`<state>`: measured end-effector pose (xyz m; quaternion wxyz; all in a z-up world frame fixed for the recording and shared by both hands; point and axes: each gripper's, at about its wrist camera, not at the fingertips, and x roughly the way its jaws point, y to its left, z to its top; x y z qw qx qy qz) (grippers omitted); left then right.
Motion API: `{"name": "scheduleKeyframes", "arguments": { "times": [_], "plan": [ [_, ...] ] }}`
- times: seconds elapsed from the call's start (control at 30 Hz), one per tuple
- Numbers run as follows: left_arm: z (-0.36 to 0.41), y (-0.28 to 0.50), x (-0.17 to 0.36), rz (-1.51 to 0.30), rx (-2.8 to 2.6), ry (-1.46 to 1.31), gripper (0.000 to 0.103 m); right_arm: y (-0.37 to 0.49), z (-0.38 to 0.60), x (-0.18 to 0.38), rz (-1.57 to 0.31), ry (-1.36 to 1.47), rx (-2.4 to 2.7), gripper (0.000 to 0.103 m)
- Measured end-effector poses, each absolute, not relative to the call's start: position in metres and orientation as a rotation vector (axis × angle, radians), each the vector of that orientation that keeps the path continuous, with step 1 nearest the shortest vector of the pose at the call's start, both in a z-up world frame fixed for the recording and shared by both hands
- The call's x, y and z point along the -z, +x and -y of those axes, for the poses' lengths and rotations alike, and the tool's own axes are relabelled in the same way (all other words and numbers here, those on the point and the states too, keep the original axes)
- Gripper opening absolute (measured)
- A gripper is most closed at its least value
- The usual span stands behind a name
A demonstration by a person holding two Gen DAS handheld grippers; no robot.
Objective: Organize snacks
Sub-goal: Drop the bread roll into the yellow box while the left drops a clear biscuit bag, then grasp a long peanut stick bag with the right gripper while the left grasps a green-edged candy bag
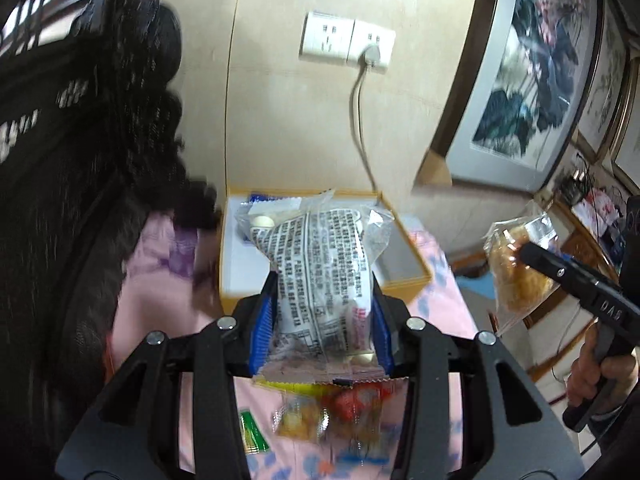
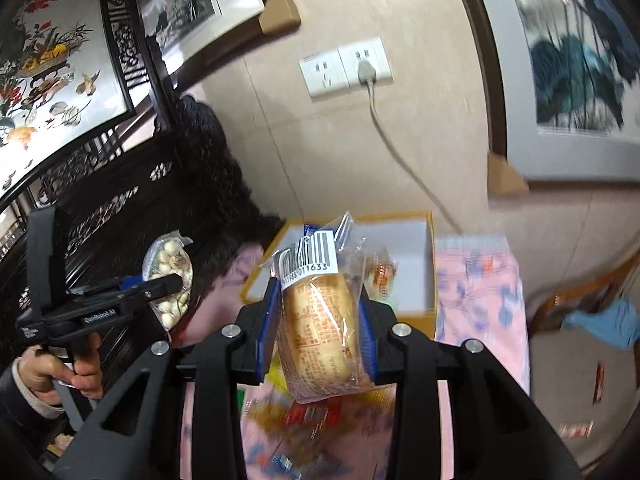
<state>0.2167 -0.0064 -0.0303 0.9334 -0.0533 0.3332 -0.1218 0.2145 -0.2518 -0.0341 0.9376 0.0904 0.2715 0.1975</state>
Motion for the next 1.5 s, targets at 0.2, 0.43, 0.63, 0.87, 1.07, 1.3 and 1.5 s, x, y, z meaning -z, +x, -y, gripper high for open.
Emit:
{"name": "scheduleKeyframes", "arguments": {
  "times": [0.2,0.43,0.63,0.87,1.07,1.3,1.5],
  "plan": [
    [0.019,0.274,0.002,-0.618,0.247,-0.069,0.042,0.26,0.239,0.02,-0.488,0.15,-0.389,0.036],
    [0.023,0.355,0.025,-0.629,0.035,-0.087,0.096,0.328,0.212,0.037,-0.534,0.037,-0.268,0.075],
    [0.02,0.313,0.019,-0.599,0.082,-0.062,0.096,0.293,0.23,0.034,-0.492,0.062,-0.297,0.075],
    [0.011,0.253,0.036,-0.64,0.116,-0.125,0.096,0.254,0.244,0.059,-0.56,0.053,-0.292,0.075],
    [0.014,0.206,0.055,-0.689,0.138,-0.149,0.096,0.221,0.245,0.078,-0.607,0.051,-0.276,0.075],
    [0.016,0.164,0.074,-0.738,0.162,-0.153,0.096,0.199,0.244,0.103,-0.674,0.052,-0.263,0.075],
    [0.006,0.136,0.101,-0.801,0.141,-0.155,0.097,0.197,0.253,0.142,-0.771,0.024,-0.25,0.076]
  ]
}}
